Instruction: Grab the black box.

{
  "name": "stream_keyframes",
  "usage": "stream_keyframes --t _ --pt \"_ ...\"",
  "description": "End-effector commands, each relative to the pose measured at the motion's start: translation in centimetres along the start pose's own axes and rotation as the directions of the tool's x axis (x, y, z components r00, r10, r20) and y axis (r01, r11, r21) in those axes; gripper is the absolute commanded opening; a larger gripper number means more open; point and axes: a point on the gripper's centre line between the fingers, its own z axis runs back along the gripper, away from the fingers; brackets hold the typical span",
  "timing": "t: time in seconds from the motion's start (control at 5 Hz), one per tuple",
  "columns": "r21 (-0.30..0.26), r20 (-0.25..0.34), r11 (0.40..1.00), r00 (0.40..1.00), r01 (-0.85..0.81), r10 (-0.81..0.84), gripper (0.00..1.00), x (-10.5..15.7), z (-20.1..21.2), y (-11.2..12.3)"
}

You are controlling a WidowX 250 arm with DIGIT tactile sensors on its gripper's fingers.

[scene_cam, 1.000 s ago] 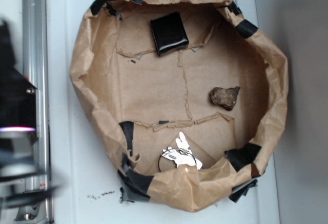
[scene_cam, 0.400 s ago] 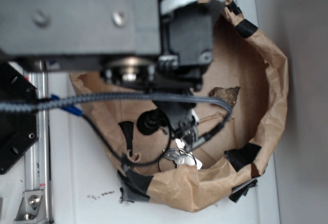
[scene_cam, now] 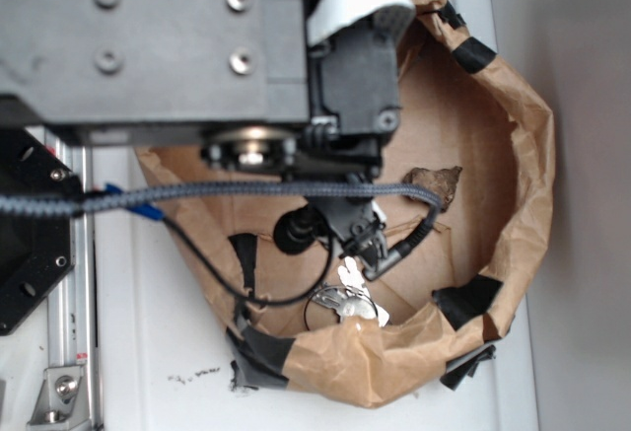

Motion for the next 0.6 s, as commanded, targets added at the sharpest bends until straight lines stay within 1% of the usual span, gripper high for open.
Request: stream_keyframes --t 0.0,0.2,0.4 --pt "0.047 0.095 0.961 0.959 -0.274 0.269 1.00 0.1 -1.5 0.4" --pt "0.103 0.152 0.861 0.863 -0.498 0.481 1.00 1.2 -3.6 1.4" --pt "0.129 0.223 0.708 0.716 -0.695 0.662 1.00 2.2 -5.2 3.0"
